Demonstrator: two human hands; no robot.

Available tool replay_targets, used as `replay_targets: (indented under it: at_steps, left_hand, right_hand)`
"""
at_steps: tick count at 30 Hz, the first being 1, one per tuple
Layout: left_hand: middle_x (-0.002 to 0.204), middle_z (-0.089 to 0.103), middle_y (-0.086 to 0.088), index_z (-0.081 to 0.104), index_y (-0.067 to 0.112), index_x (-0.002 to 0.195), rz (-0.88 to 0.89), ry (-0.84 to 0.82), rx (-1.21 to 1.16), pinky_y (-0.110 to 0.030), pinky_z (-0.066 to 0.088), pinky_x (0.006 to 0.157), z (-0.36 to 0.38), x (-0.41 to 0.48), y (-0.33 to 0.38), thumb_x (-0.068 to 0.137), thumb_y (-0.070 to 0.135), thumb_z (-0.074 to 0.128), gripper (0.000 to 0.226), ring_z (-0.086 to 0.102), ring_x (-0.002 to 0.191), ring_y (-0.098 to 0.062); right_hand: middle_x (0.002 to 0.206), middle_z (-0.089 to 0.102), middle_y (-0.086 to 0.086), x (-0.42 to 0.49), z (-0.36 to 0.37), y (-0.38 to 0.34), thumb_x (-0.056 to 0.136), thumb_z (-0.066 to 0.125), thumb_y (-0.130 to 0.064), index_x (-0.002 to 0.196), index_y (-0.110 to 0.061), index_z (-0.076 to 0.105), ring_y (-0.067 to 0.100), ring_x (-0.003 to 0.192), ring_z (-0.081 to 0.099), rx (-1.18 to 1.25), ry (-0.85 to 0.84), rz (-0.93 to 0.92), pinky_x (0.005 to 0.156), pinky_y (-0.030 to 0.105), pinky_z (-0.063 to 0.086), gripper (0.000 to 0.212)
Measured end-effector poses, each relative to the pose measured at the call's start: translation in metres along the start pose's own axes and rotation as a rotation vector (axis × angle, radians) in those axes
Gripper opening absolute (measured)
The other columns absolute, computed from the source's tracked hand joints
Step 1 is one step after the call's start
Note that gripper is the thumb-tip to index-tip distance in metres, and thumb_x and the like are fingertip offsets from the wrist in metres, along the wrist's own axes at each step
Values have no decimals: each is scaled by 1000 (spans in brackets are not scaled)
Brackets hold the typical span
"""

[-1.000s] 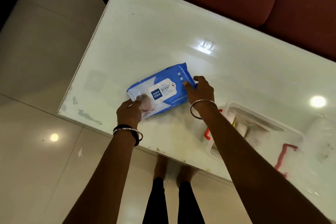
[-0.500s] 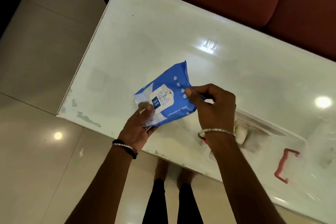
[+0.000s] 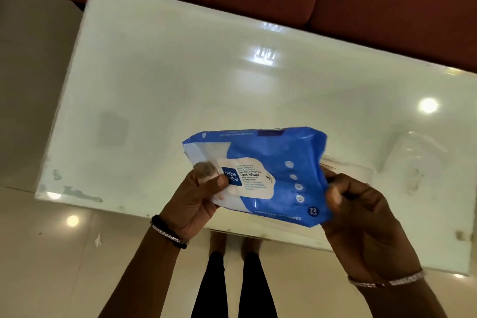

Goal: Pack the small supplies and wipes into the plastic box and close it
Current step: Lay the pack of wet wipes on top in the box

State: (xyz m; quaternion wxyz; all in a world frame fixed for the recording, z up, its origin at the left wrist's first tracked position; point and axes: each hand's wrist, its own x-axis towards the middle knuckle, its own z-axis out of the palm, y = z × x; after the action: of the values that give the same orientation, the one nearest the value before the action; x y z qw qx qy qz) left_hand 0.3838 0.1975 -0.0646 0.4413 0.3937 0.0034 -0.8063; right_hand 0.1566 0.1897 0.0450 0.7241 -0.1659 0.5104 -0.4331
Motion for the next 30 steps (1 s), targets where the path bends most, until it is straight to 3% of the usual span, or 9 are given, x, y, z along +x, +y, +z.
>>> replay_targets:
  at_steps: [2, 5, 8, 13, 19, 21, 25, 28, 30]
  left_hand:
    - [109, 73, -6, 69, 20, 96, 31, -37, 145, -27, 58, 74, 19, 1, -4, 58, 19, 88, 42, 69, 104, -22]
    - [92, 76, -1, 73, 25, 78, 64, 5, 488, -24, 55, 64, 48, 8, -13, 64, 26, 79, 15, 70, 82, -14]
    - [88, 77, -2, 70, 20, 86, 71, 67, 692, -22, 54, 57, 69, 18, -26, 66, 29, 83, 25, 71, 76, -12]
    - [91, 77, 1, 67, 13, 101, 47, 176, 853, -17, 53, 53, 91, 33, -54, 66, 21, 82, 39, 72, 71, -9]
    - [93, 73, 4, 62, 22, 104, 118, 374, 1447, -22, 49, 64, 95, 39, -59, 76, 31, 75, 32, 69, 81, -17]
    - [97, 73, 0, 57, 22, 113, 147, 417, 1629, -30, 52, 69, 98, 35, -60, 80, 33, 71, 38, 68, 86, -23]
    - [117, 67, -5, 43, 24, 130, 269, 513, 1797, -38, 54, 79, 109, 21, -64, 83, 29, 68, 54, 66, 99, -29]
    - [142, 47, -2, 37, 25, 139, 447, 474, 1884, -37, 52, 87, 120, 12, -77, 82, 25, 68, 65, 56, 119, -24]
    - [148, 42, -7, 44, 21, 137, 611, 383, 2027, -43, 44, 101, 123, 9, -94, 86, 28, 59, 54, 46, 132, -28]
  right_hand:
    - [92, 75, 8, -9, -20, -3, 71, 68, -6, 70, -9, 70, 21, 88, 73, 117, 107, 9, 72, 32, 60, 3]
    - [98, 71, 11, -19, -55, -2, 83, 56, -14, 86, -4, 62, 22, 87, 71, 149, 327, 29, 74, 34, 61, 13]
    - [94, 73, 9, -27, -82, 11, 84, 60, -19, 90, -5, 64, 19, 83, 74, 159, 539, 28, 74, 36, 62, 16]
    - [61, 73, -1, -17, -108, 38, 92, 63, -14, 78, -12, 63, 12, 60, 71, -67, 884, -76, 57, 26, 58, 14]
    - [66, 72, 0, 14, -122, 62, 90, 64, -19, 90, -18, 66, 24, 67, 70, -567, 1081, -98, 74, 47, 59, 3]
    - [71, 71, -5, 19, -119, 64, 90, 63, -17, 95, -18, 70, 18, 70, 70, -706, 1094, -160, 75, 36, 57, 9]
    - [87, 77, 6, 28, -109, 73, 92, 60, -11, 101, -10, 74, 10, 73, 62, -815, 1086, -192, 64, 3, 38, 16]
    - [88, 77, 10, 34, -104, 77, 92, 59, -8, 102, -7, 73, 11, 70, 58, -836, 1108, -205, 61, -1, 35, 17]
    - [88, 77, 10, 37, -101, 79, 93, 58, -8, 102, -6, 72, 12, 69, 58, -819, 1136, -220, 62, -6, 34, 16]
